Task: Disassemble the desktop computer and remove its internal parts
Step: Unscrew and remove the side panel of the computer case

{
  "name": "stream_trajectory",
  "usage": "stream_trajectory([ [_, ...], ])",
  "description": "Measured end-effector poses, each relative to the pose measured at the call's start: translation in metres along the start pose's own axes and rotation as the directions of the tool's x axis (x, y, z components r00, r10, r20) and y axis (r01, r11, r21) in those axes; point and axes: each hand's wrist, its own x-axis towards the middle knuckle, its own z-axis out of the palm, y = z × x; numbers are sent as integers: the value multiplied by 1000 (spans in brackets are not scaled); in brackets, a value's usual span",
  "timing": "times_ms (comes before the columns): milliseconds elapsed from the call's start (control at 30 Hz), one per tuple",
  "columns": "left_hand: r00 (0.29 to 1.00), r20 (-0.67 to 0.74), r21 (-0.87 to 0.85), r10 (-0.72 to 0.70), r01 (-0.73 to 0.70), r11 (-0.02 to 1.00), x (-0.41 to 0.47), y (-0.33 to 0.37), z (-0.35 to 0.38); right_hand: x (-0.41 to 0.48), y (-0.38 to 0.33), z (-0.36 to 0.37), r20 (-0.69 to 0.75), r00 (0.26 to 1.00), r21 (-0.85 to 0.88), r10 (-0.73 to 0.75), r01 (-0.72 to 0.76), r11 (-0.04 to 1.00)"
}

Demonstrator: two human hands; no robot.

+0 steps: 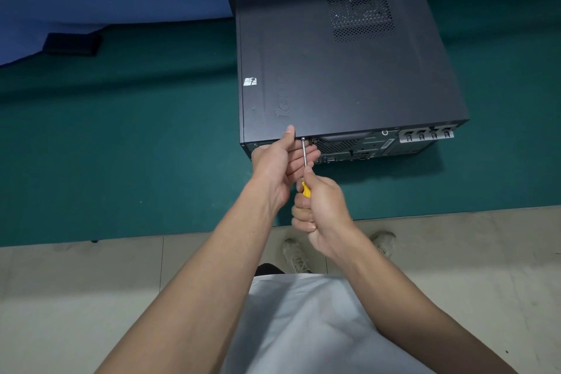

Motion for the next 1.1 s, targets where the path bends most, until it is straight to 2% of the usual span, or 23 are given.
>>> stream_trajectory([
  [67, 1000, -12, -18, 9, -9, 1000, -2, 0, 2, -1, -1, -9, 229, 965, 316, 129, -199, 928],
  [133, 1000, -25, -26, 1, -2, 1000, -2, 2, 4, -3, 2, -15, 386, 916, 480, 106, -298, 825],
  [200, 999, -35, -22, -13, 12, 1000, -3, 5, 6, -6, 7, -17, 441, 895, 582, 64, -339, 739],
  [267, 999, -46, 0, -18, 18, 1000, -3, 6, 7, -10, 11, -19, 462, 885, 607, 49, -356, 711],
  [400, 998, -54, 86, -29, 33, 996, -1, 10, 6, -10, 12, -21, 513, 858, 532, 19, -336, 777],
  [500, 997, -46, 114, -54, 59, 992, -1, 12, 5, -8, 15, -24, 430, 903, 495, 7, -242, 834],
  [600, 996, -38, 110, -78, 81, 991, -5, 11, 6, -9, 14, -23, 263, 964, 346, -30, -65, 936],
  [667, 997, -41, 115, -73, 77, 990, -6, 10, 7, -10, 13, -15, 88, 992, 167, -88, 73, 983],
  [733, 996, -51, 120, -67, 73, 990, -7, 9, 9, -14, 12, -5, -71, 978, -84, -194, 188, 979],
  [767, 996, -56, 125, -65, 72, 990, -7, 9, 9, -15, 12, -1, -132, 953, -279, -273, 228, 933],
  [800, 996, -59, 131, -65, 72, 989, -7, 9, 9, -17, 13, 1, -167, 919, -478, -356, 240, 845],
  [867, 996, -62, 139, -68, 76, 987, -7, 10, 9, -19, 16, 4, -181, 859, -709, -480, 225, 669],
  [967, 996, -68, 152, -61, 71, 986, -6, 10, 9, -23, 19, 7, -188, 787, -791, -588, 233, 565],
  [1100, 996, -76, 146, -51, 61, 987, -3, 9, 10, -19, 23, 6, -96, 724, -914, -683, 208, 349],
])
